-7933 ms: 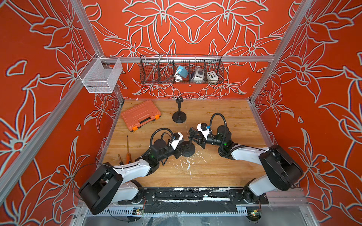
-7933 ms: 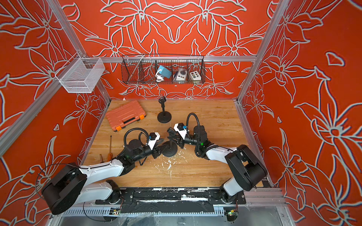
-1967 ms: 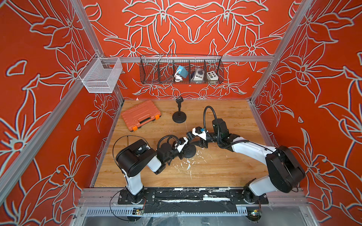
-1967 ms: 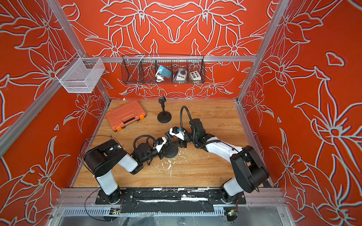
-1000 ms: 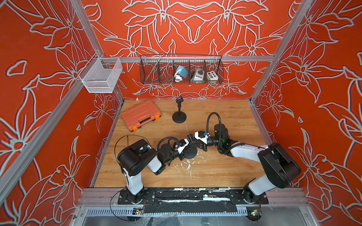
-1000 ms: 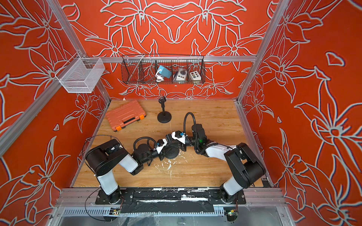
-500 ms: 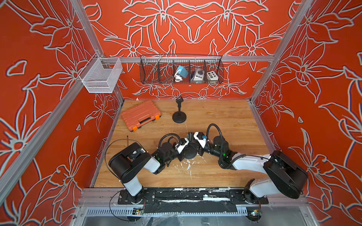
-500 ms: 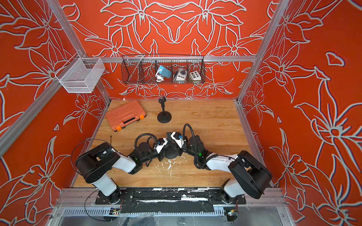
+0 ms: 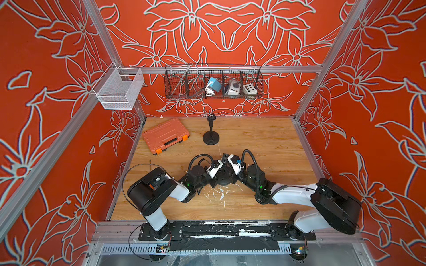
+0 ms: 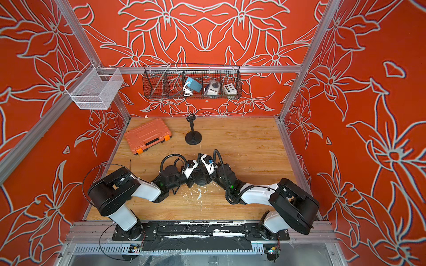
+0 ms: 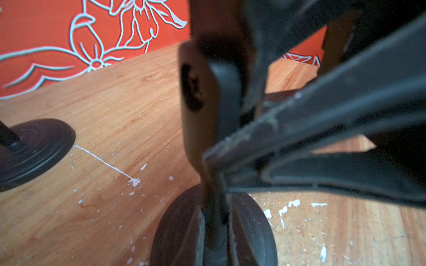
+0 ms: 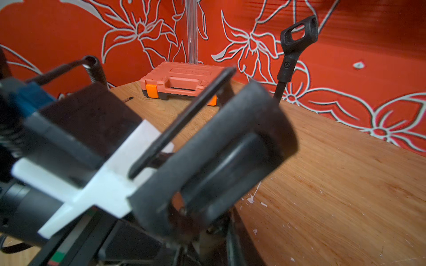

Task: Assemble a microphone stand
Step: Screw the microphone stand pole into the microphone stand base.

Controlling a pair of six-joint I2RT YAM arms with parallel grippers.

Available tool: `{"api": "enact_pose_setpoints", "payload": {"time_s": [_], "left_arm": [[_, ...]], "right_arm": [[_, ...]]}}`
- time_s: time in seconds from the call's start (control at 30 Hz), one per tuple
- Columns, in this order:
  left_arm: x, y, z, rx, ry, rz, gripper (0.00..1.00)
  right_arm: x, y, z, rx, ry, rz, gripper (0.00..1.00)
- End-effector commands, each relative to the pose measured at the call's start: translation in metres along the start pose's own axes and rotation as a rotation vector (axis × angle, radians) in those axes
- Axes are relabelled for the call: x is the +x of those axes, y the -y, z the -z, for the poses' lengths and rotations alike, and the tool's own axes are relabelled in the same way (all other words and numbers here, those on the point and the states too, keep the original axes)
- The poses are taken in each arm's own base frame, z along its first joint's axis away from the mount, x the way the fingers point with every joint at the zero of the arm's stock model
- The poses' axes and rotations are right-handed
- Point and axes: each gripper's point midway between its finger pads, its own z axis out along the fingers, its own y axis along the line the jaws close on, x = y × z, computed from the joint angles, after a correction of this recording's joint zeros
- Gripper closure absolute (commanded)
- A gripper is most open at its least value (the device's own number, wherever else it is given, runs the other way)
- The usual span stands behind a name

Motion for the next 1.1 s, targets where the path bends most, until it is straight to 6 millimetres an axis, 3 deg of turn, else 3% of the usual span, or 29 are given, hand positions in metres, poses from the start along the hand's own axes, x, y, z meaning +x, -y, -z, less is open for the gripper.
{"api": "enact_pose_setpoints", "payload": {"time_s": [0.0,0.1,0.27,0.37,0.6,0.8,1.07], "left_arm": [[-0.014,0.01,-0.006,0.046,0.06,-0.028,0.95],[-0.004,0.011,-0.005,0.043,0.043,-0.037,0.95],[-0.012,0.015,-0.006,0.066,0.074,-0.031,0.7],[-0.022,0.014,-0.01,0.066,0.089,-0.035,0.64],[-0.037,0.009,-0.018,0.05,0.118,-0.049,0.68],[-0.038,0.003,-0.023,0.021,0.127,-0.04,0.71],[-0.036,-0.002,-0.02,-0.015,0.138,-0.031,0.6]], "right_arm": [[0.059,-0.005,0.01,-0.078,-0.207,0.05,0.99],[0.048,-0.004,0.012,-0.139,-0.181,0.047,1.0],[0.045,-0.006,0.013,-0.187,-0.175,0.033,1.0],[0.047,-0.01,0.014,-0.205,-0.16,0.014,1.0],[0.042,-0.024,0.014,-0.29,-0.127,-0.005,1.0],[0.045,-0.031,0.014,-0.337,-0.128,-0.024,1.0],[0.052,-0.035,0.019,-0.355,-0.154,-0.022,1.0]]}}
